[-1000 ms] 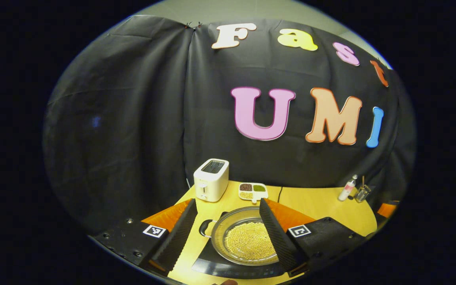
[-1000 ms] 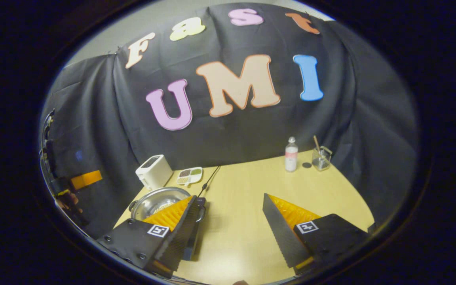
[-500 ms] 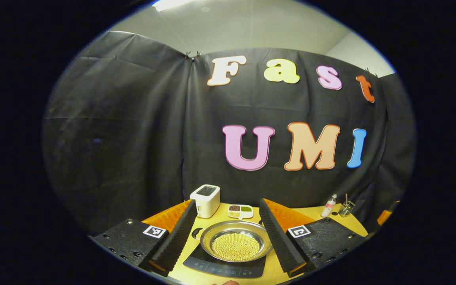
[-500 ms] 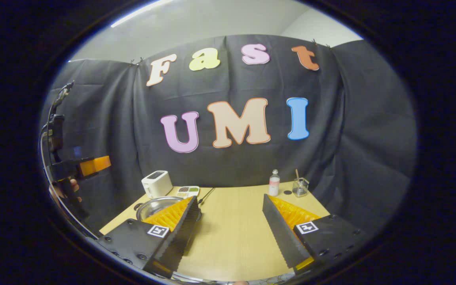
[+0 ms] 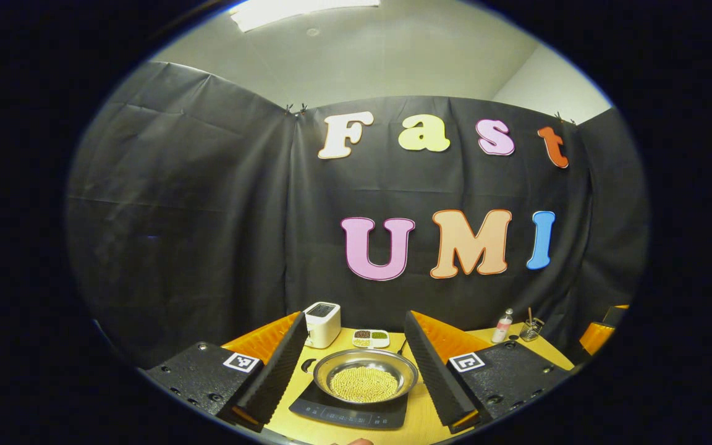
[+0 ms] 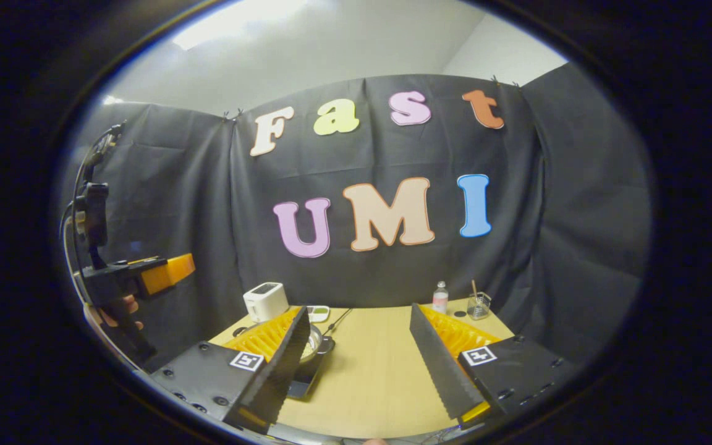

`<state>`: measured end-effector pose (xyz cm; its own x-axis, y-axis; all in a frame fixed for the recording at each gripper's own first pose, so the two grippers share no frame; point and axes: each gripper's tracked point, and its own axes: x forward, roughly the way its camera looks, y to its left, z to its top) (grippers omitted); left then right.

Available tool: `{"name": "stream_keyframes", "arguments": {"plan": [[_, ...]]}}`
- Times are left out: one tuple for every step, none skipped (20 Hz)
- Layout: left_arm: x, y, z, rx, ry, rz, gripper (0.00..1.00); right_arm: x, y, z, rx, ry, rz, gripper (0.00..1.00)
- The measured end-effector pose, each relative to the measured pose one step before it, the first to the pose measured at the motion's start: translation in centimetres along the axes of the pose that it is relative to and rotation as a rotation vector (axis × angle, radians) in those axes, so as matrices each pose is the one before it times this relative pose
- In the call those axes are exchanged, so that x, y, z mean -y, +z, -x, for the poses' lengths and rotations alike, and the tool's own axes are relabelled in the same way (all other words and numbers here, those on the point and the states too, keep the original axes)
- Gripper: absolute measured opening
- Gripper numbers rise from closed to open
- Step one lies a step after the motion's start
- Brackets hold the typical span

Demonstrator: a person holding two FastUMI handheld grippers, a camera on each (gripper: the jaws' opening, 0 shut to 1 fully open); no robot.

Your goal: First push the handle of the pot to place it horizontally, then grasp the pot with both hands and set it on the induction cooktop.

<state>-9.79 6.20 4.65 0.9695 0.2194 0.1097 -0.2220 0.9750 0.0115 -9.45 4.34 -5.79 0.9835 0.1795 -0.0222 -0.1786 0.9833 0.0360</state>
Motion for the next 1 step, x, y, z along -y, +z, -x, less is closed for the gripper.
{"name": "stream_keyframes", "arguments": {"plan": [[0.157,0.039,0.195,-0.0016,-0.00073,0.00107,0.94,-0.014,-0.062,0.216,-0.00472,0.0012,-0.00311,0.92]]}}
